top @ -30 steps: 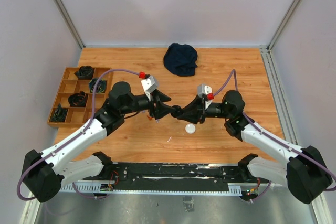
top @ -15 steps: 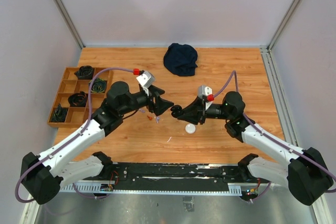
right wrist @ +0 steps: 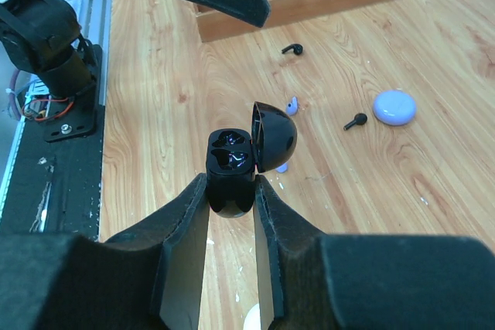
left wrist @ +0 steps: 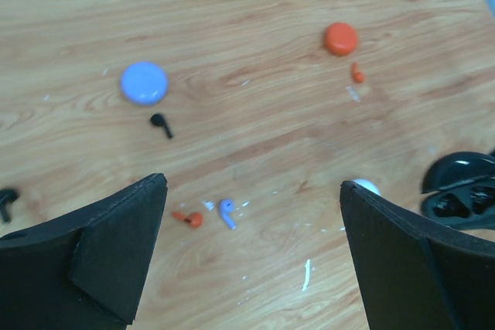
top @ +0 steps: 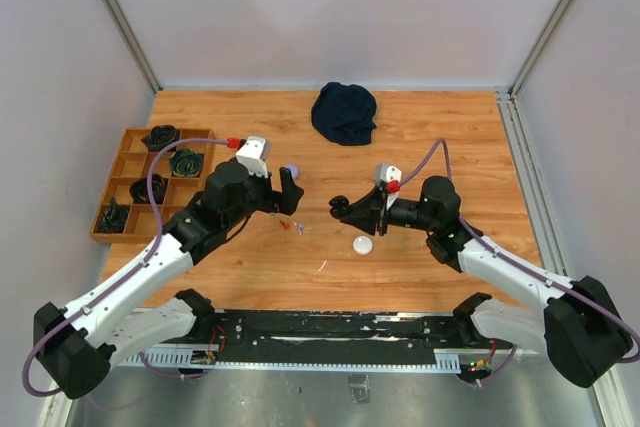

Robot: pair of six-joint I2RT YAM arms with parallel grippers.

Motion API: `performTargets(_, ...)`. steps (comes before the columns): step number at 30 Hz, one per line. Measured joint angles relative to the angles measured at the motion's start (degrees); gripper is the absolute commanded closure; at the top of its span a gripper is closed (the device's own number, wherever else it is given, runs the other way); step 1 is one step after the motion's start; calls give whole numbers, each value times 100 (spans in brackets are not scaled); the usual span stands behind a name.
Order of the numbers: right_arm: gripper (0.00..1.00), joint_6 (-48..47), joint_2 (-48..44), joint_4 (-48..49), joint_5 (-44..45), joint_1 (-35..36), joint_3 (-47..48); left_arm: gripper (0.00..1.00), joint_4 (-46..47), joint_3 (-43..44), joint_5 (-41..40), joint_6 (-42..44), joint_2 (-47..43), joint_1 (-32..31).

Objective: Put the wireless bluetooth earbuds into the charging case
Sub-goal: Open the charging case, then pick up the earbud from the center of the board.

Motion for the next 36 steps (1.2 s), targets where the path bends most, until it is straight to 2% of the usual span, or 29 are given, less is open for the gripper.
performTargets(7, 98, -42, 118, -35, 205, 0, -39, 1, -597, 164, -1008, -433, 664, 68)
performTargets(12, 98, -52, 120, -42, 326, 0, -44, 1, -595, 190, -1139, -546, 1303, 262)
performTargets(18, 98, -63, 153, -39, 435, 0, -44, 10, -494, 542, -1084, -625, 2437, 490)
performTargets(32, 98, -127, 199, -87, 610, 0, -44, 41, -487, 1989, -949, -651, 4680, 861)
performTargets(36, 97, -144, 199, -118, 649, 0, -44, 44, -592, 2267, -962, -610, 5128, 861)
